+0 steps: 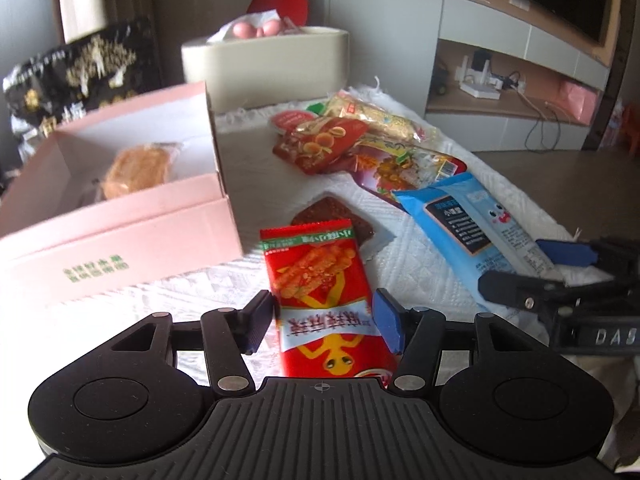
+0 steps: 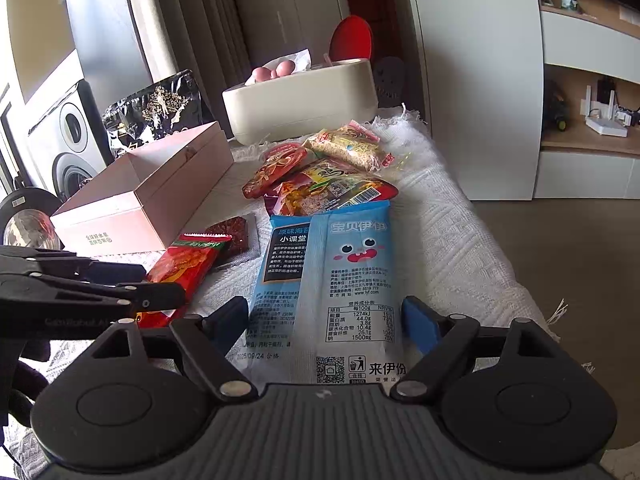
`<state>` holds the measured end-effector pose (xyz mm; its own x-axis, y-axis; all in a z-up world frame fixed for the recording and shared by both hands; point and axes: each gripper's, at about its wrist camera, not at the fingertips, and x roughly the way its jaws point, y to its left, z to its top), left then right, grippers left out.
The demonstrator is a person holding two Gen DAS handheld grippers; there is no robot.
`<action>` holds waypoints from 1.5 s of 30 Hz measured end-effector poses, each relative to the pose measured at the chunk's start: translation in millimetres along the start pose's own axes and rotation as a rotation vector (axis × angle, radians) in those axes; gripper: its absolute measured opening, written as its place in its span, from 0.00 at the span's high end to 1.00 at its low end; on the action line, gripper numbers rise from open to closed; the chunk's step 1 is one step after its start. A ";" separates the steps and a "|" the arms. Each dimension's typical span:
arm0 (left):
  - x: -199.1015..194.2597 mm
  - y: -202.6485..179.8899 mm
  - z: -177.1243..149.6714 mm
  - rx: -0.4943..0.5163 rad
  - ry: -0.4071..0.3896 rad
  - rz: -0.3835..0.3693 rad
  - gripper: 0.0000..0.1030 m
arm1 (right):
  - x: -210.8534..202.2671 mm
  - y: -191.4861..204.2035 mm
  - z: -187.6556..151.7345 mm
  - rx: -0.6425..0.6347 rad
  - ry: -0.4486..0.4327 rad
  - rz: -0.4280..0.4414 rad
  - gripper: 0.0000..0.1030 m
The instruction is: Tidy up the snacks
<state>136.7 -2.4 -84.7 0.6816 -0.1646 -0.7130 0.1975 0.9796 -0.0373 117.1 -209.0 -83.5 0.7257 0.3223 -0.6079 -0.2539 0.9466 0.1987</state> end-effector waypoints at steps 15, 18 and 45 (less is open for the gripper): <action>-28.6 11.8 -24.0 0.056 -0.026 -0.045 0.45 | -0.1 -8.7 1.2 0.032 0.011 0.093 0.03; -52.7 27.9 -39.0 0.020 -0.044 -0.019 0.45 | 0.9 -7.2 1.7 0.024 0.020 0.093 0.01; -76.0 96.8 -69.6 -0.286 -0.068 0.025 0.44 | 54.4 91.8 62.4 -0.319 0.151 0.110 0.45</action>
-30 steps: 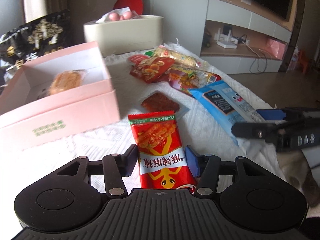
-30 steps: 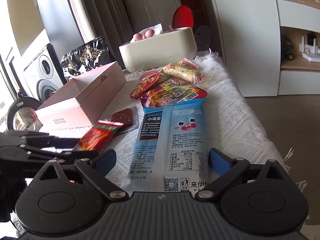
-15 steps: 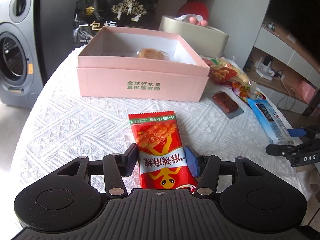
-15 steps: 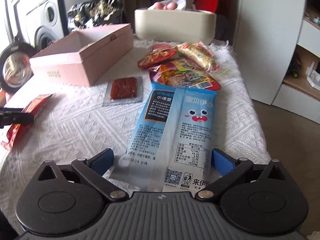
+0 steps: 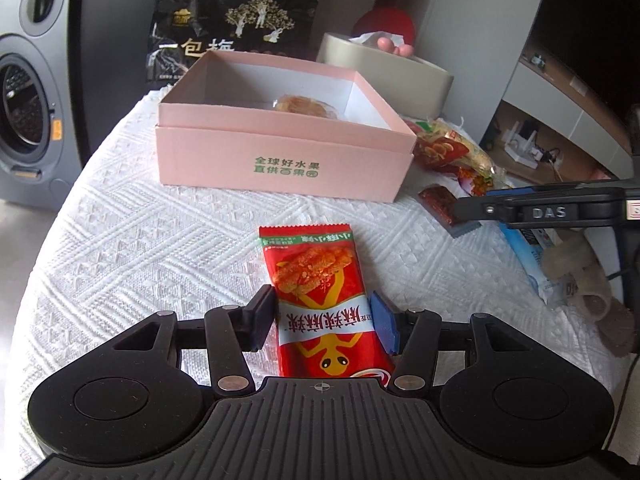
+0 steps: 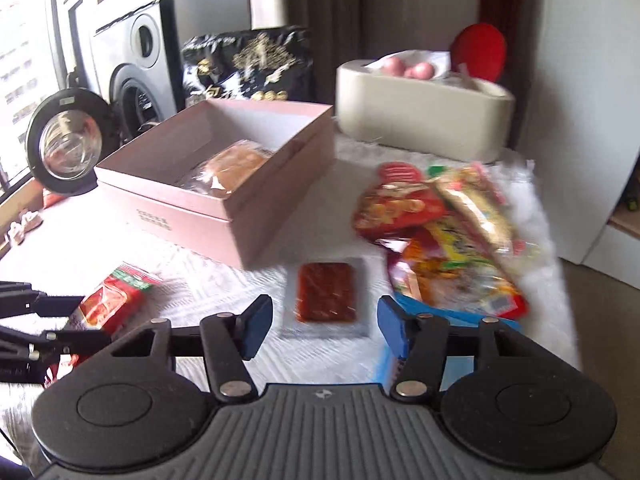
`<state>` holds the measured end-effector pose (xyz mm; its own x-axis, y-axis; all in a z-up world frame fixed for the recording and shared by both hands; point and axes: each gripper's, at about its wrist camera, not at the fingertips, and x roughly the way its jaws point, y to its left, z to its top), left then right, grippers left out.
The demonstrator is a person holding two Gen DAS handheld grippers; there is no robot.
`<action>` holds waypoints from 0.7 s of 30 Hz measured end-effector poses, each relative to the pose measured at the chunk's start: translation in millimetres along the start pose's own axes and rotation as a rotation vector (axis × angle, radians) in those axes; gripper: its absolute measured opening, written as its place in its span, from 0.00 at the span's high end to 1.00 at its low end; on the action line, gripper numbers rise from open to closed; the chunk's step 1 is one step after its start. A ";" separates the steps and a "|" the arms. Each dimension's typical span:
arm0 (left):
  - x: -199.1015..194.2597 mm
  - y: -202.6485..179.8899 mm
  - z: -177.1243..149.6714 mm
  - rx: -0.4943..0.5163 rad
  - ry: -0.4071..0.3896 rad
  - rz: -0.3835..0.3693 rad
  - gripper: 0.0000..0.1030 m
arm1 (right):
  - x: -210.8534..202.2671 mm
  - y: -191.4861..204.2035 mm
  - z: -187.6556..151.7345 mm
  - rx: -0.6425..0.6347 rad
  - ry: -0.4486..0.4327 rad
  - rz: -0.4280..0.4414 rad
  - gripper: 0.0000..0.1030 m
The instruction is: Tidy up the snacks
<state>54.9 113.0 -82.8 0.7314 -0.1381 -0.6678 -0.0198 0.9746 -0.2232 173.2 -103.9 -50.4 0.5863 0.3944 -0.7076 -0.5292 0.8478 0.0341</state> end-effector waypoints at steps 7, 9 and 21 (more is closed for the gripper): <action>-2.1 1.3 -5.1 0.003 -0.025 -0.016 0.44 | 37.9 0.6 6.8 0.050 0.039 -0.035 0.45; -2.6 0.7 -6.7 0.006 -0.033 -0.013 0.44 | 38.6 -4.8 4.4 0.060 0.046 -0.031 0.55; -4.0 -5.9 -8.6 0.063 -0.041 0.012 0.44 | -42.4 24.9 -17.8 0.001 0.033 0.129 0.64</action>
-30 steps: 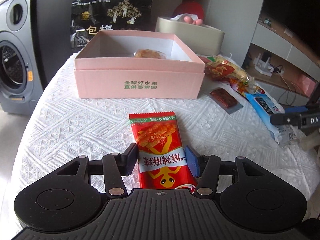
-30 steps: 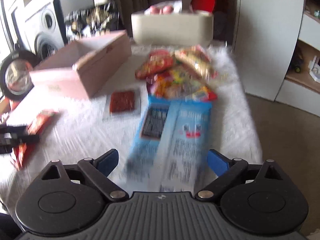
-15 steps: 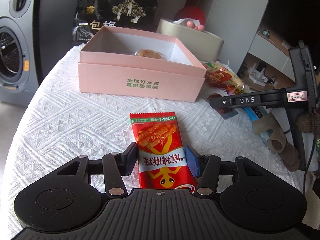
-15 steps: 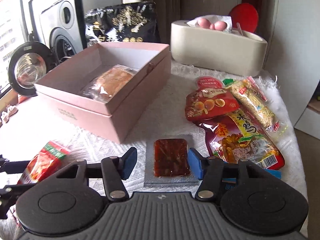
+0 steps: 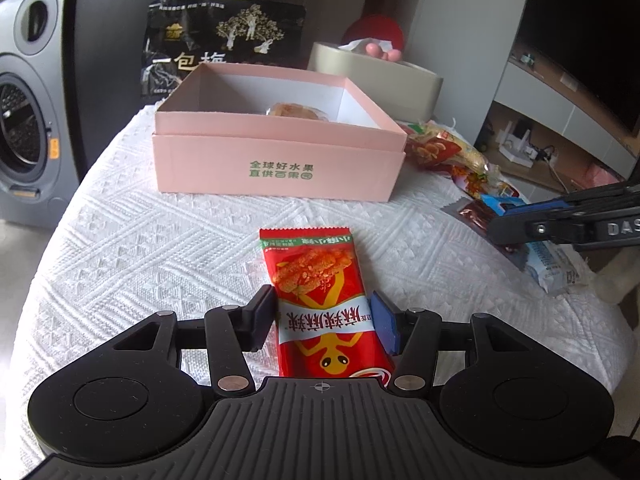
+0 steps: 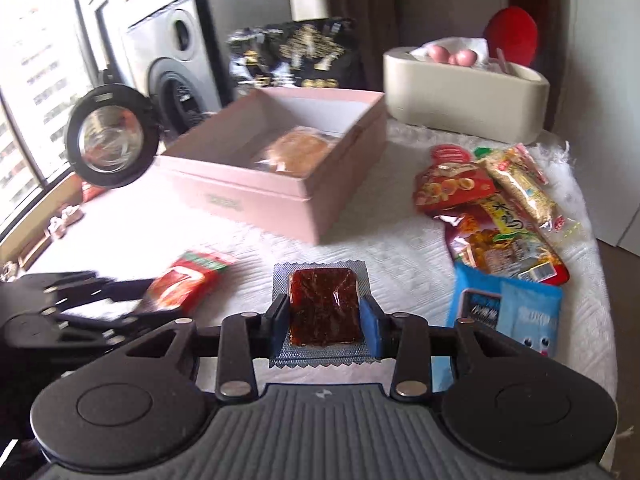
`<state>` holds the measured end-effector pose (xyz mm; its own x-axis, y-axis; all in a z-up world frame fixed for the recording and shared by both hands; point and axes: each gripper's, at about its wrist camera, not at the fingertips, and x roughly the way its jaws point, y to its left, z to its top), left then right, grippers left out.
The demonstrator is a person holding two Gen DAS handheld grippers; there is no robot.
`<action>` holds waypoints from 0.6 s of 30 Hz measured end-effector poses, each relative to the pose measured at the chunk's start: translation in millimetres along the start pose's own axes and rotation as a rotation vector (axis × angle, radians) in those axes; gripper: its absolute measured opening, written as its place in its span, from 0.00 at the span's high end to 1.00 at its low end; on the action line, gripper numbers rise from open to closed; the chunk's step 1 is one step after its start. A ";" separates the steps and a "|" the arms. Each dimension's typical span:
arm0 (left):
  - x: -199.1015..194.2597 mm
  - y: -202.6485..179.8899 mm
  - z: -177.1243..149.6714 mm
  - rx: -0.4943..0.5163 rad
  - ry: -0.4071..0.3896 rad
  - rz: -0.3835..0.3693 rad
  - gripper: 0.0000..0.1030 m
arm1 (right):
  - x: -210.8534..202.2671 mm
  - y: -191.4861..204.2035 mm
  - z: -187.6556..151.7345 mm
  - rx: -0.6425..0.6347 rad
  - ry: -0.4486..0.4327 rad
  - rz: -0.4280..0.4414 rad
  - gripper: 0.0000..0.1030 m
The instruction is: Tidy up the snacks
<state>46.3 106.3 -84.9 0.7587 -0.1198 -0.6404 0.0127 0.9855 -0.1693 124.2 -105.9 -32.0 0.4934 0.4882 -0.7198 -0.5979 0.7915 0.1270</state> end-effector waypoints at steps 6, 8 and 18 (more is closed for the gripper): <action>-7.2 -5.9 -5.4 0.030 0.012 0.016 0.45 | -36.9 28.4 -9.4 -0.070 -0.043 0.033 0.64; -12.5 -4.9 -7.5 0.017 0.020 0.004 0.46 | -46.6 33.8 -8.5 -0.083 -0.067 0.039 0.64; -78.9 15.4 54.3 -0.084 -0.250 -0.044 0.50 | -75.2 48.2 3.7 -0.136 -0.175 0.013 0.64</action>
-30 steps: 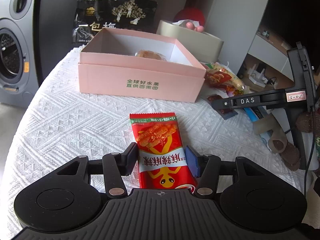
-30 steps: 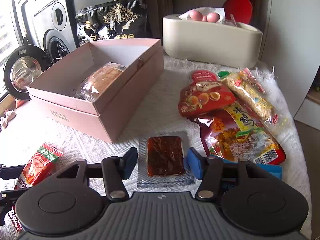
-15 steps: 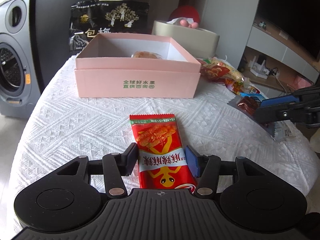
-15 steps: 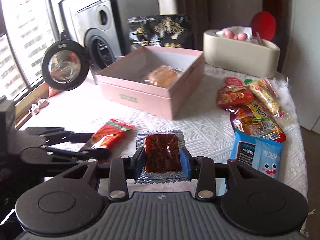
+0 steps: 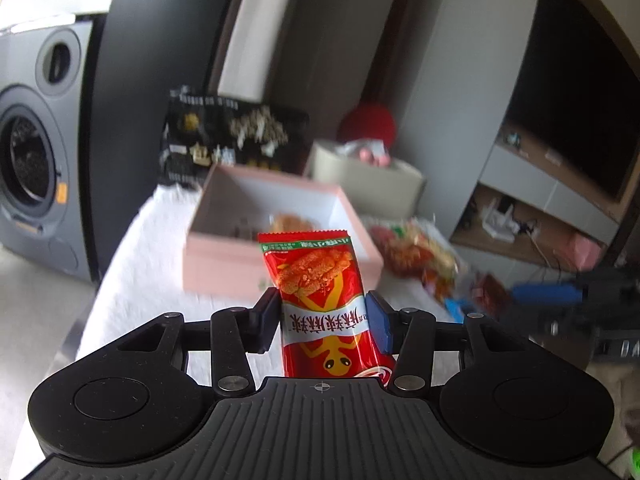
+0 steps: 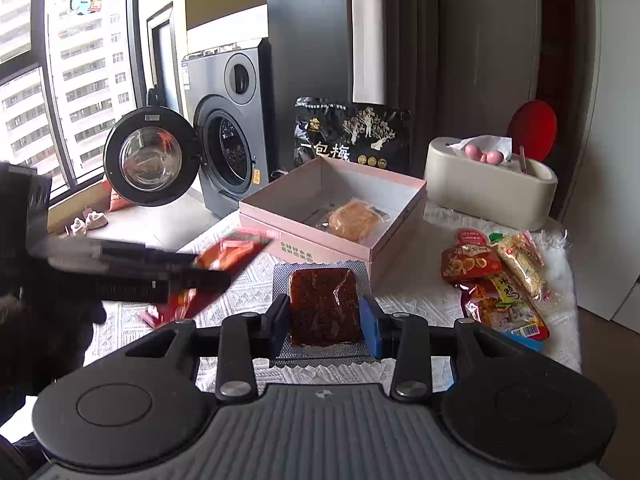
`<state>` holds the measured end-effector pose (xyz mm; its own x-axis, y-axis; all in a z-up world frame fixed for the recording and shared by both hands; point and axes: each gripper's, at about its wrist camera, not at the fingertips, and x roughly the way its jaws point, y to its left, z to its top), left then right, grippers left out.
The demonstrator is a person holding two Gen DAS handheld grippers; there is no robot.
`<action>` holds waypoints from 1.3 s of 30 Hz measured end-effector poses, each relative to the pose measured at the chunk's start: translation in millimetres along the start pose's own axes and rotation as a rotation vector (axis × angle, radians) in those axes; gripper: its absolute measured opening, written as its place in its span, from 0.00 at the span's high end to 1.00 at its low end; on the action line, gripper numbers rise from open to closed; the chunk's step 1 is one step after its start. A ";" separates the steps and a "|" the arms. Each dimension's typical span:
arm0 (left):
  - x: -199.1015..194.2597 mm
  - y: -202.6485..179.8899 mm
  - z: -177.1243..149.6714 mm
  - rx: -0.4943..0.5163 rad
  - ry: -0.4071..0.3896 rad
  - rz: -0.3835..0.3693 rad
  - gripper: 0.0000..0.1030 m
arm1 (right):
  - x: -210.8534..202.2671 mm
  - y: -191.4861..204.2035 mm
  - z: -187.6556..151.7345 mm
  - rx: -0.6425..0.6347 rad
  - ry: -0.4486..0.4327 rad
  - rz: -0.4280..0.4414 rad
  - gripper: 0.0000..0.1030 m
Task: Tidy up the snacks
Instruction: 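Lower the meat slice and red packet into the pink box with both grippers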
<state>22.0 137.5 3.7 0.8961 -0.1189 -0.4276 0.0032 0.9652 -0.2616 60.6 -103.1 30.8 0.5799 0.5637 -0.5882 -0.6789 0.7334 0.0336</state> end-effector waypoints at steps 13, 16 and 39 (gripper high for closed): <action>118.0 41.0 123.7 -0.025 -0.068 -0.149 0.45 | 8.4 -3.1 25.6 0.006 -0.060 -0.026 0.64; 160.4 53.6 109.2 -0.014 0.077 -0.029 0.48 | 11.9 -10.5 36.4 0.015 -0.067 -0.055 0.64; 94.6 127.7 32.9 -0.248 0.011 -0.054 0.48 | 180.7 -16.6 133.5 0.101 0.018 -0.032 0.47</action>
<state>121.7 257.1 -41.8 0.8925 -0.1725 -0.4167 -0.0595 0.8708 -0.4880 236.8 37.4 31.9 0.5917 0.5336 -0.6043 -0.6112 0.7857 0.0952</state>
